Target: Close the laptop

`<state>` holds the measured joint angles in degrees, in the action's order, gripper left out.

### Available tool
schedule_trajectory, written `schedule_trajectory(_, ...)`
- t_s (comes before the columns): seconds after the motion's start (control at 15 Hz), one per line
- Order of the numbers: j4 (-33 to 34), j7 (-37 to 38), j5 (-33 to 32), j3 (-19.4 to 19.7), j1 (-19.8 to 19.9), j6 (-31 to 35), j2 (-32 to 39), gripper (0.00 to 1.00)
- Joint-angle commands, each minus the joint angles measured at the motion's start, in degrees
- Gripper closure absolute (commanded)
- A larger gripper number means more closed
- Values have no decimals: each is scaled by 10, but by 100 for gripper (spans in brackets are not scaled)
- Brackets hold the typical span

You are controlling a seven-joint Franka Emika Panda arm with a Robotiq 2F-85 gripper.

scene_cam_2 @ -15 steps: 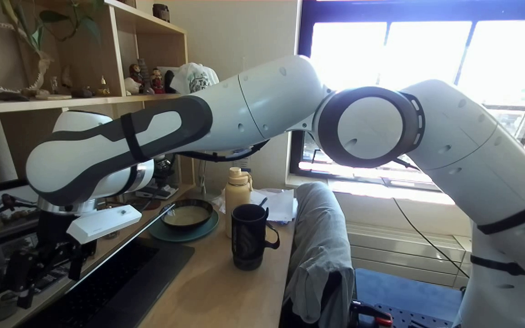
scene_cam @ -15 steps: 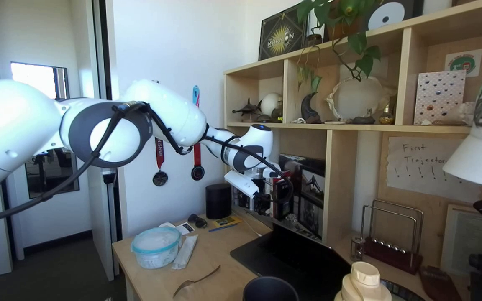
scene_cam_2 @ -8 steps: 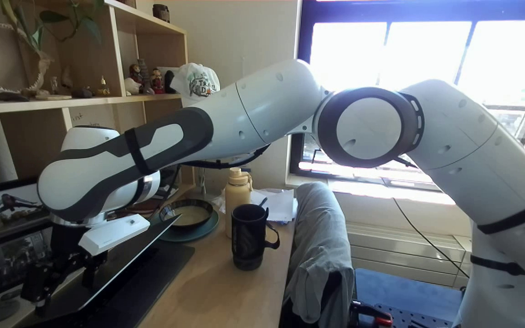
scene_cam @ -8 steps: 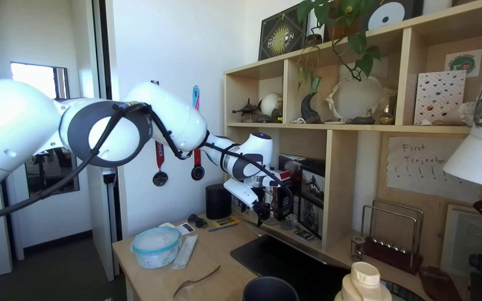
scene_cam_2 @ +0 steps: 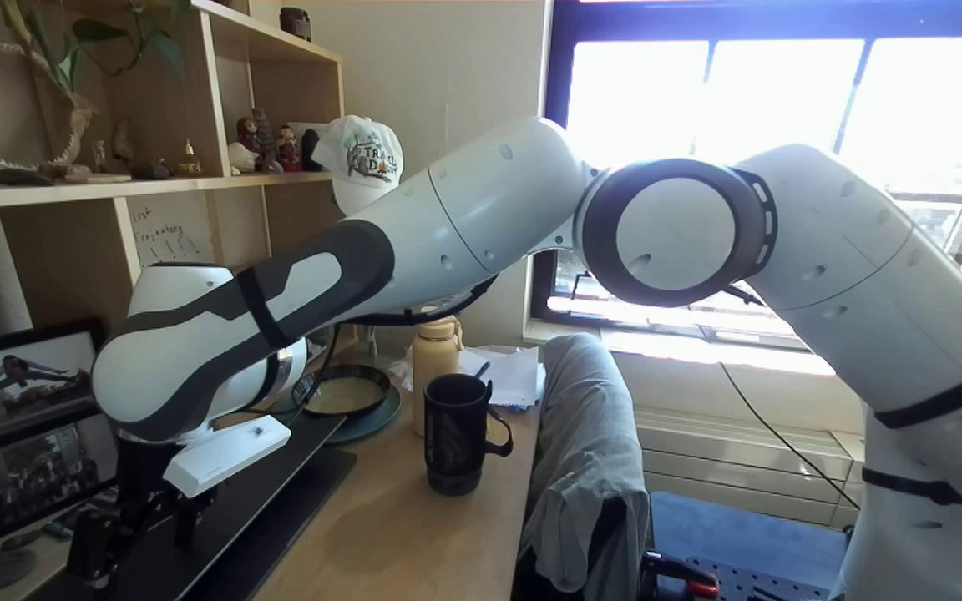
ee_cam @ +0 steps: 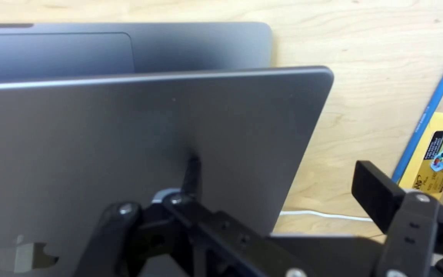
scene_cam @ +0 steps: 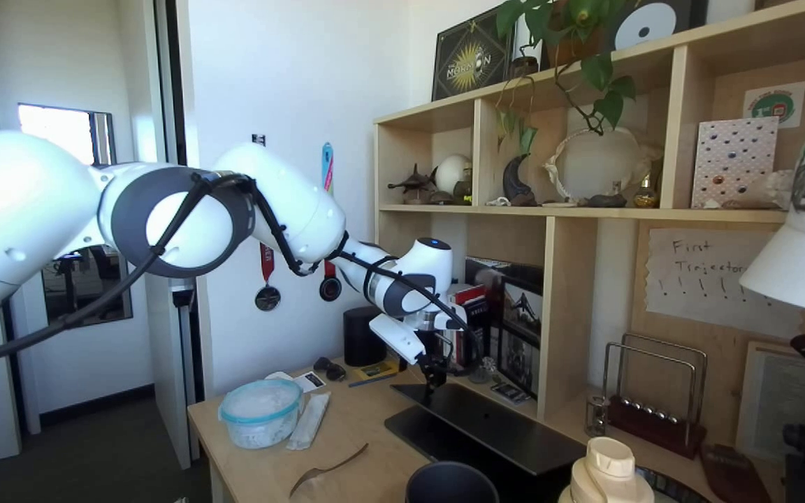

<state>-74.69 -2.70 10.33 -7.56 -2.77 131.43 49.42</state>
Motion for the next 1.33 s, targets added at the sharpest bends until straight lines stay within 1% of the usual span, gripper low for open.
schedule_trajectory(0.0, -56, 19, -1, 6, -6, 33, -28, 0)
schedule_trajectory(0.33, -92, 22, -6, 9, -13, 116, -26, 0)
schedule_trajectory(0.73, -152, 35, -6, 9, -18, 209, -30, 0)
schedule_trajectory(1.0, -184, 48, -5, 10, -19, 240, -33, 0)
schedule_trajectory(1.27, -192, 58, -6, 10, -20, 257, -39, 0)
